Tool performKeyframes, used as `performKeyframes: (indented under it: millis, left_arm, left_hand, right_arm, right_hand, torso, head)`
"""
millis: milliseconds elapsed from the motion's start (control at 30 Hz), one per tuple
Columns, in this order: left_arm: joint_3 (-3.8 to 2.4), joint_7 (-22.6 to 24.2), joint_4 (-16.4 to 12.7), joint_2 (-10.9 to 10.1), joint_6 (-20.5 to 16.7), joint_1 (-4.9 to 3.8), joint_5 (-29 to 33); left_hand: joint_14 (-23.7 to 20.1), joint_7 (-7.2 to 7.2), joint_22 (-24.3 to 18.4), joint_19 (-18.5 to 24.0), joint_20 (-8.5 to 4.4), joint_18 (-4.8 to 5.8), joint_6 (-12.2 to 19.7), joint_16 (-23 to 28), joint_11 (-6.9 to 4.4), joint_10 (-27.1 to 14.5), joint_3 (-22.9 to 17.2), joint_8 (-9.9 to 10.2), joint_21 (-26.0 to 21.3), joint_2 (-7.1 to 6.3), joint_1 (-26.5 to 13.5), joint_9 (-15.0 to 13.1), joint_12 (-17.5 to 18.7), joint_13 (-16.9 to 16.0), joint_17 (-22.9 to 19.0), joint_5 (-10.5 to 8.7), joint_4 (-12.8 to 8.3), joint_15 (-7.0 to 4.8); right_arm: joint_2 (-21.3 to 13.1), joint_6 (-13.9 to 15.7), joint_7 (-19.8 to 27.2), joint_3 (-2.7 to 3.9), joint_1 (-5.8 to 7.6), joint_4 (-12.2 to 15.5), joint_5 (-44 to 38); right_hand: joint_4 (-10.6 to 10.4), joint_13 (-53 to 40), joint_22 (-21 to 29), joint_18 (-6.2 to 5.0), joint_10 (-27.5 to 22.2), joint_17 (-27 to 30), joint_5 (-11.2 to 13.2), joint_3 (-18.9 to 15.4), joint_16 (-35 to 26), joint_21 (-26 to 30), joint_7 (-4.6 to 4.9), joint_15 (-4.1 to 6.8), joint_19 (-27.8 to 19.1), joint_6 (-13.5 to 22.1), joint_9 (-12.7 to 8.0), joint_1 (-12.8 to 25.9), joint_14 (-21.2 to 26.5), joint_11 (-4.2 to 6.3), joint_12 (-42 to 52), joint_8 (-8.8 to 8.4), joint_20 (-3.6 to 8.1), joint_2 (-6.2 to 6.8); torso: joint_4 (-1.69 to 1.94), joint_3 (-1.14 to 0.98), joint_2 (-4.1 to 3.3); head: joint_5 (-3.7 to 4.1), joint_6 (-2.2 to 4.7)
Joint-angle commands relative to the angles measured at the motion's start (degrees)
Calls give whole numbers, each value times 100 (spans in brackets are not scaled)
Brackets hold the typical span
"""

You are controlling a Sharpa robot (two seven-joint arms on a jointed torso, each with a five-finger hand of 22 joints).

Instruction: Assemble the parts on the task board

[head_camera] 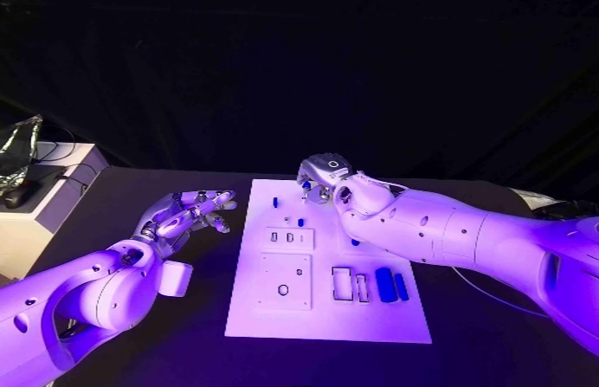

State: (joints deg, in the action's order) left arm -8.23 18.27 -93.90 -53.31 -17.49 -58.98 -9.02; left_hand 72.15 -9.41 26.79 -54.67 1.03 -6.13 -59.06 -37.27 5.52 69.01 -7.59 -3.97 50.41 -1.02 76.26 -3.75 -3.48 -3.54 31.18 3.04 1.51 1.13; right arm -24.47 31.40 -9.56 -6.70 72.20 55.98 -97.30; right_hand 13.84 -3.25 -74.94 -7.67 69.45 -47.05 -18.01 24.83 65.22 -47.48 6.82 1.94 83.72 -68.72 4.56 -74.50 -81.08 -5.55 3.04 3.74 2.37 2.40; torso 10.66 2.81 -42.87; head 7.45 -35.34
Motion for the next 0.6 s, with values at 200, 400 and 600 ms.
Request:
performKeyframes:
  millis: [200, 400, 600]
  left_arm:
    - [-15, 19, -25, -2, 104, -2, -19]
    - [-19, 18, -25, -2, 105, -3, -19]
    - [-22, 16, -26, -2, 110, -3, -19]
  left_hand:
    - [-36, 0, -5, 4, 31, -85, 32, -38, -1, -25, 42, 26, 32, 45, -10, -4, -16, -4, -5, -9, -4, -14]
    - [-36, 0, -5, 4, 31, -85, 32, -38, -1, -25, 42, 26, 32, 45, -10, -4, -16, -4, -5, -9, -4, -14]
    - [-36, 0, -5, 4, 31, -85, 32, -38, -1, -25, 42, 26, 32, 45, -10, -4, -16, -4, -5, -9, -4, -14]
  right_arm:
    - [17, -8, -36, 2, -10, -65, -202]
    - [33, -30, -47, 2, -11, -99, -223]
    - [57, -43, -91, 2, -11, -171, -273]
  right_hand:
    - [38, -36, -278, -88, 522, -4, -25, 8, -15, 20, 12, 9, 271, -43, -6, -30, -40, 260, 33, -5, 48, -71]
    - [34, -37, -500, -84, 523, -24, -27, -1, -14, 211, 11, 6, 340, -48, -7, -30, -41, 261, 36, -3, 46, -67]
    - [34, -37, -500, -84, 523, -24, -27, -1, -14, 211, 11, 6, 340, -48, -7, -30, -41, 261, 36, -3, 46, -67]
  torso:
    - [33, 16, -20]
    - [37, 14, -28]
    - [46, 17, -32]
  head:
    - [16, 7]
    - [14, 10]
    - [24, 13]
